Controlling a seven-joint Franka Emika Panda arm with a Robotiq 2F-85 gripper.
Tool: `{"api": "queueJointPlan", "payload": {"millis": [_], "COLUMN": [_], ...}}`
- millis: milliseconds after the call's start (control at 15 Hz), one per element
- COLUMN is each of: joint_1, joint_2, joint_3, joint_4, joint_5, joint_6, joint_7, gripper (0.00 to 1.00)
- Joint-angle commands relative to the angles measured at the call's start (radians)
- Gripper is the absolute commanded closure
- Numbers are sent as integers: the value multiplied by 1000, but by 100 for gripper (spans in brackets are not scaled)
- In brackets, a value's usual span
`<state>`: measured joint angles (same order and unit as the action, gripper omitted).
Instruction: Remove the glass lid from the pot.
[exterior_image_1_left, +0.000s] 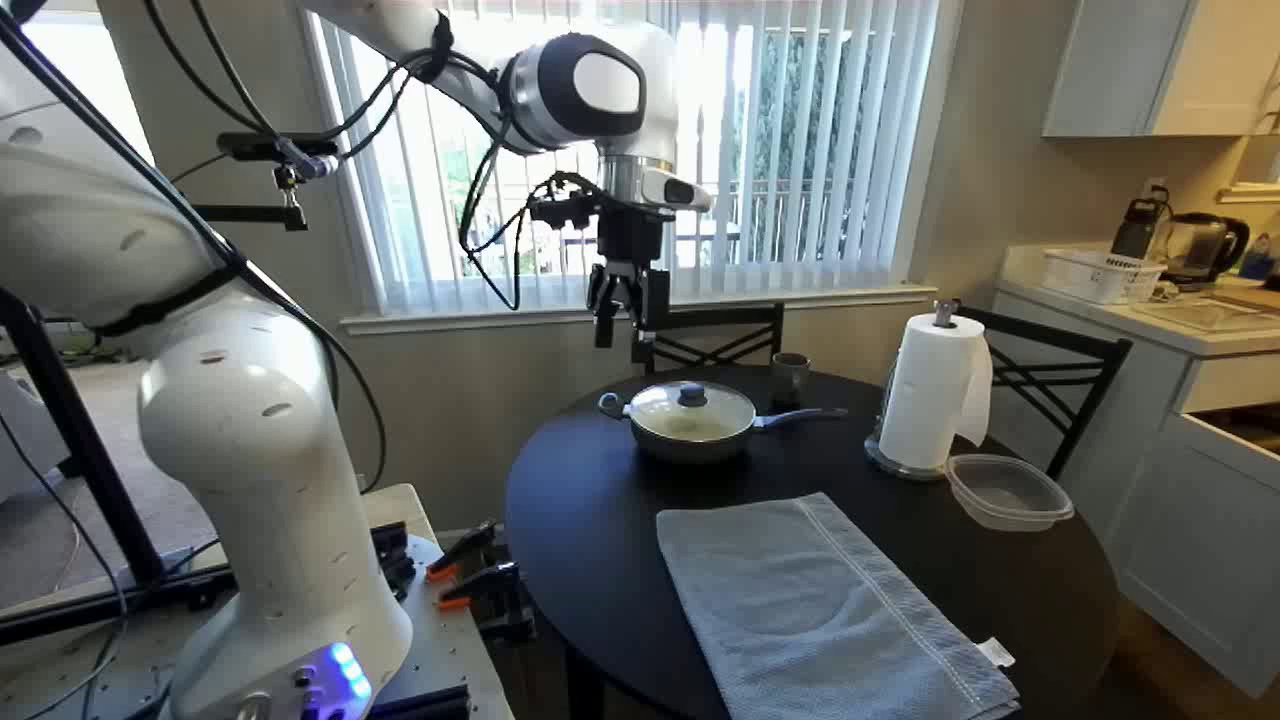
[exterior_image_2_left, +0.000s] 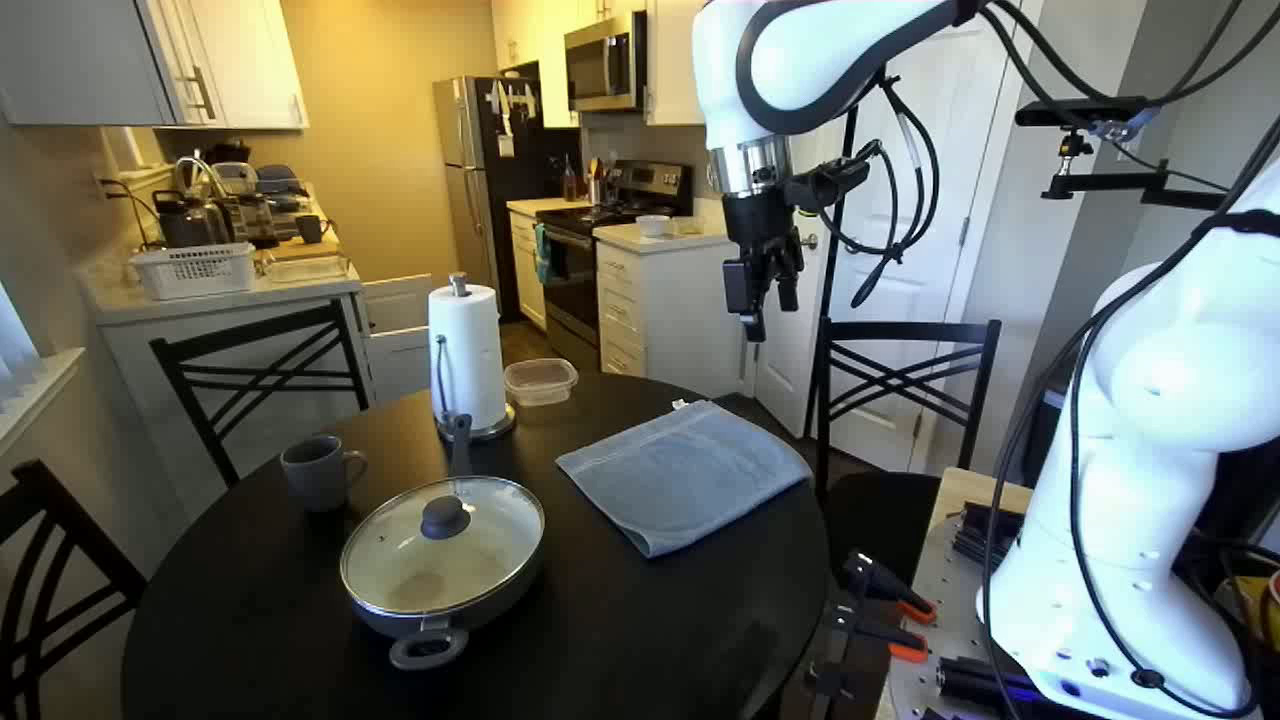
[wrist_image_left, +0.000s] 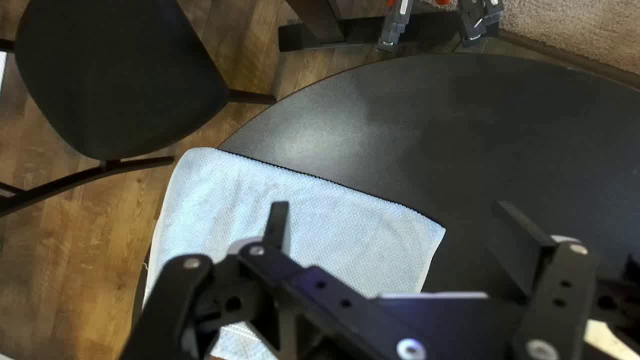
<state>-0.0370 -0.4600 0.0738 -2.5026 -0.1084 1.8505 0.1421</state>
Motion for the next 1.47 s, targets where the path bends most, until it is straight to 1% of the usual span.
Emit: {"api": "queueJointPlan", "payload": {"millis": [0,533,667,1000,1200,1400], "joint_1": [10,10,14,45,70,117], "joint_2": [1,2,49,329,518,708], "joint_3": [-9,-6,3,21,35,34], "joint_4": [1,7,49,238,371,524], "joint_5": [-4,-6,-26,-79,-149,-235], "joint_6": [-2,-8,-3,95,136,201], "joint_7": [4,9,1,-23,-4,18], "gripper": [0,0,0,0,0,0]}}
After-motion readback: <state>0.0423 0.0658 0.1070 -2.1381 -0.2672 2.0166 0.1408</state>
